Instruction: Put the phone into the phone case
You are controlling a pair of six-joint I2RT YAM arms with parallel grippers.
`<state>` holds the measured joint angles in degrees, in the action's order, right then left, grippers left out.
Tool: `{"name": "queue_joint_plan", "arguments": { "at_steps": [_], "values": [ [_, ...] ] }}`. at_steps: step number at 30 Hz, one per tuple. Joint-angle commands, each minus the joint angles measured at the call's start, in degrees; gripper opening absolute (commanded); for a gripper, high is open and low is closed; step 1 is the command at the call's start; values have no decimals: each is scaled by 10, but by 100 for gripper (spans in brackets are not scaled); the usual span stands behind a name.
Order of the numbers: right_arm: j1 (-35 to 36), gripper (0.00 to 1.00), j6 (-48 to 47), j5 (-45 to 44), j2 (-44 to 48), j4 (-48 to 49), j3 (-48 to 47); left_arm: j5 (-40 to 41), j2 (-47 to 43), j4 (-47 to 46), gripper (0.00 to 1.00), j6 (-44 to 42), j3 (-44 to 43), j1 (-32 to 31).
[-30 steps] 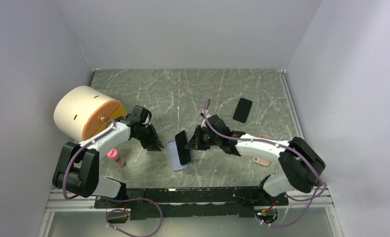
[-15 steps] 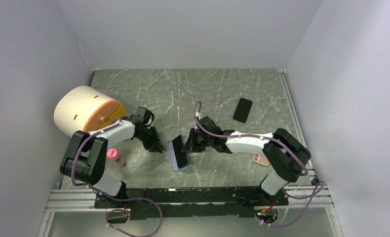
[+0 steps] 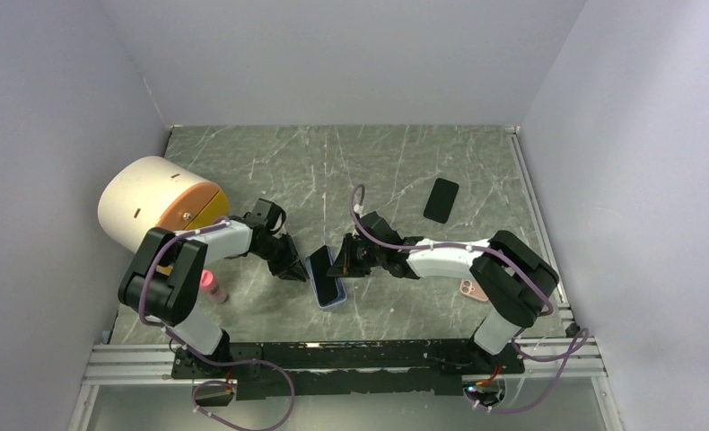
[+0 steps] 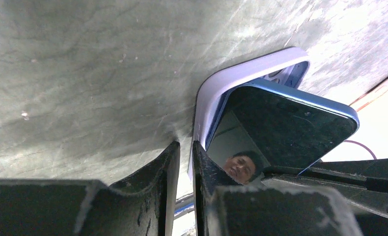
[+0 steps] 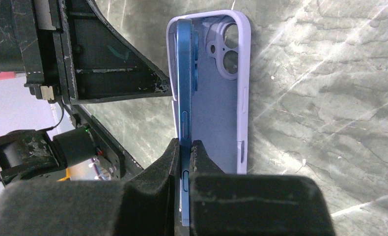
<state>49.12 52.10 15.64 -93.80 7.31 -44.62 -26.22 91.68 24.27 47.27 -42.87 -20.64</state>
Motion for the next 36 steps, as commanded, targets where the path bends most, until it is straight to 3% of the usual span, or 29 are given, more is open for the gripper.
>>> {"name": "queue_joint_plan", "arguments": {
  "at_steps": [1,14,23,28,36],
  "values": [
    [6,0,9,1,-18,32,-1,12,9,-7,23,2,3,-20],
    [-12,0,-77,73,-29,-13,-12,80,6,41,24,-4,-20,-22],
    [-23,0,-59,107,-56,5,-7,168,5,121,22,-24,-57,-21],
    [-25,0,-51,104,-56,-4,-4,136,11,85,23,-18,-47,-21],
    [-25,23,-94,70,-39,-84,-41,109,22,69,24,-13,-54,-21]
  ]
}}
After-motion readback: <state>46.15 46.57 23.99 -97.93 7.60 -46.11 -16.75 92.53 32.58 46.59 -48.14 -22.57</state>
